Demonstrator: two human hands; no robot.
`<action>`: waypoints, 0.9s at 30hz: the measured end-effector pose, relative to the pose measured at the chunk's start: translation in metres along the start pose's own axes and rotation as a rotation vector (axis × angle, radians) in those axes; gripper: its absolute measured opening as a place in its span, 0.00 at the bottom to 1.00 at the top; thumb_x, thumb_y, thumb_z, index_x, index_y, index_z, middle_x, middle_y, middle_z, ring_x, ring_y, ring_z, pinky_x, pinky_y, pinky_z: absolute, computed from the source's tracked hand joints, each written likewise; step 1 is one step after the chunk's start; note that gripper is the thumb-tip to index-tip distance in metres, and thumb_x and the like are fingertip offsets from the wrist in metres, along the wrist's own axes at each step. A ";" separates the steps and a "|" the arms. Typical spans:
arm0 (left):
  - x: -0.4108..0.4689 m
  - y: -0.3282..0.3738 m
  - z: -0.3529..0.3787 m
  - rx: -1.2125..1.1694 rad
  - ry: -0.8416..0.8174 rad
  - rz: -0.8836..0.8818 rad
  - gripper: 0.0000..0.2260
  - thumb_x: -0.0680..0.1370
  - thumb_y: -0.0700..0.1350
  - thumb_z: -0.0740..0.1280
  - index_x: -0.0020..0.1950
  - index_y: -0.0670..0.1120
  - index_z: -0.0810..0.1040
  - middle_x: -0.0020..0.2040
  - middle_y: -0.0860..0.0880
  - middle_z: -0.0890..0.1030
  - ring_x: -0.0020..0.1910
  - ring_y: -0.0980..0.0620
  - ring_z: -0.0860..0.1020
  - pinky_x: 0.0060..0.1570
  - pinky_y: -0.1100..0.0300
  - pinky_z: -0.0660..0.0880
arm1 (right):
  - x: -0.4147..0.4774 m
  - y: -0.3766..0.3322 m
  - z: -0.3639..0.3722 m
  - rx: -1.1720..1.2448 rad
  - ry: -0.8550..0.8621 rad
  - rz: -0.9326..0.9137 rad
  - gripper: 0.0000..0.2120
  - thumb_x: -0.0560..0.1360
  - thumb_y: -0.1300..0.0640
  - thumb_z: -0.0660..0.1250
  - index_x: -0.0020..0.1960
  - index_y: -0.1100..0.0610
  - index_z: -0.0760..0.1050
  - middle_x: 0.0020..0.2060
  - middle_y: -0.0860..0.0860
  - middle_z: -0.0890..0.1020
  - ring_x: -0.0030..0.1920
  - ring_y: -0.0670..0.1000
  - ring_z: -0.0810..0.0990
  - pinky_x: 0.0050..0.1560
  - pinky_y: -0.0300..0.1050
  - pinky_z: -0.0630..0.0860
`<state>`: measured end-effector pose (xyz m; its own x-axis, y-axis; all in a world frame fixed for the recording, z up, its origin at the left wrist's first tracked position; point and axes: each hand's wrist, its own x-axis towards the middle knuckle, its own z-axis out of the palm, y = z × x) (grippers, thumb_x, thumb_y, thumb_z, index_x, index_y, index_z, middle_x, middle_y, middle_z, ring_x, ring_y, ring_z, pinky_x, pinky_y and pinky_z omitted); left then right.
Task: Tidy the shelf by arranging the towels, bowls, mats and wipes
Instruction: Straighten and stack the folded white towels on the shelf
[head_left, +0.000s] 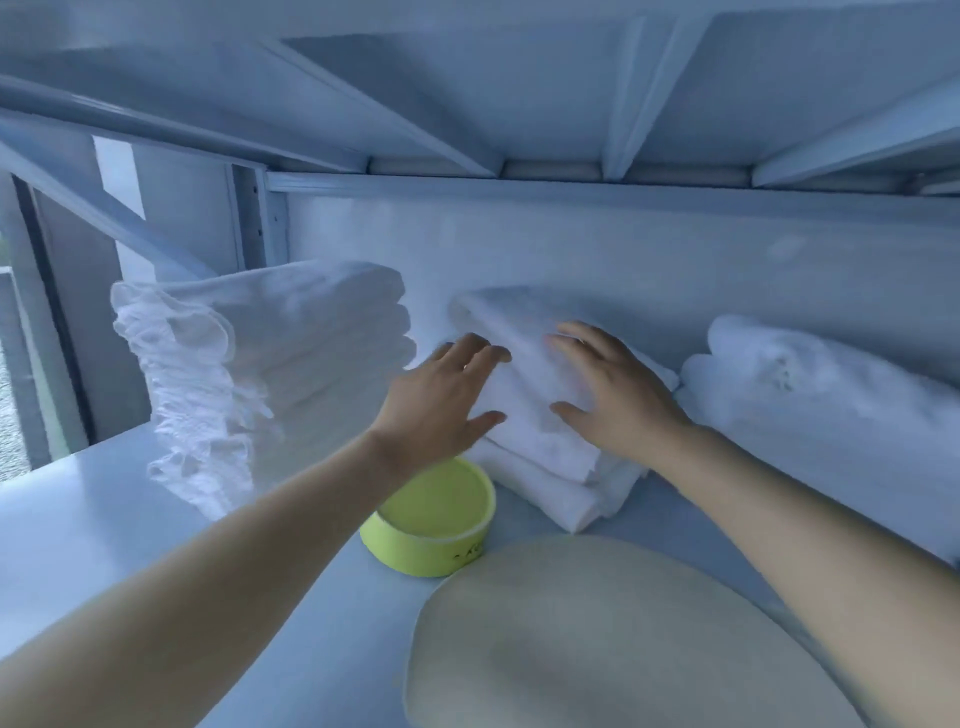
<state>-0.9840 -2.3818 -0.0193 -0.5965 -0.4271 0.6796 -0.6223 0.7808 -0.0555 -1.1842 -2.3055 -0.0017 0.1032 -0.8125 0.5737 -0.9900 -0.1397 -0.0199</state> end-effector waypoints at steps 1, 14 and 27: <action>0.007 0.009 0.005 -0.008 -0.010 0.009 0.25 0.74 0.55 0.67 0.68 0.54 0.64 0.65 0.55 0.67 0.62 0.51 0.69 0.39 0.54 0.75 | -0.007 0.009 -0.005 -0.005 -0.013 0.015 0.31 0.74 0.51 0.66 0.73 0.51 0.57 0.74 0.46 0.56 0.73 0.47 0.56 0.68 0.45 0.64; 0.041 0.068 0.039 -0.025 -0.223 -0.008 0.42 0.62 0.65 0.72 0.71 0.57 0.59 0.72 0.53 0.55 0.70 0.48 0.57 0.49 0.52 0.76 | -0.047 0.071 -0.001 -0.066 -0.233 0.071 0.40 0.69 0.52 0.72 0.74 0.51 0.53 0.74 0.47 0.54 0.72 0.50 0.58 0.63 0.50 0.71; 0.040 0.089 0.069 0.202 -0.218 -0.090 0.51 0.60 0.65 0.71 0.73 0.55 0.45 0.71 0.43 0.47 0.71 0.37 0.49 0.55 0.52 0.74 | -0.035 0.075 0.033 0.011 -0.099 0.078 0.43 0.70 0.58 0.71 0.75 0.56 0.48 0.75 0.52 0.50 0.75 0.54 0.50 0.68 0.51 0.65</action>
<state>-1.0981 -2.3610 -0.0481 -0.6155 -0.5952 0.5166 -0.7528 0.6381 -0.1617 -1.2587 -2.3066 -0.0501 0.0350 -0.8728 0.4868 -0.9943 -0.0792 -0.0707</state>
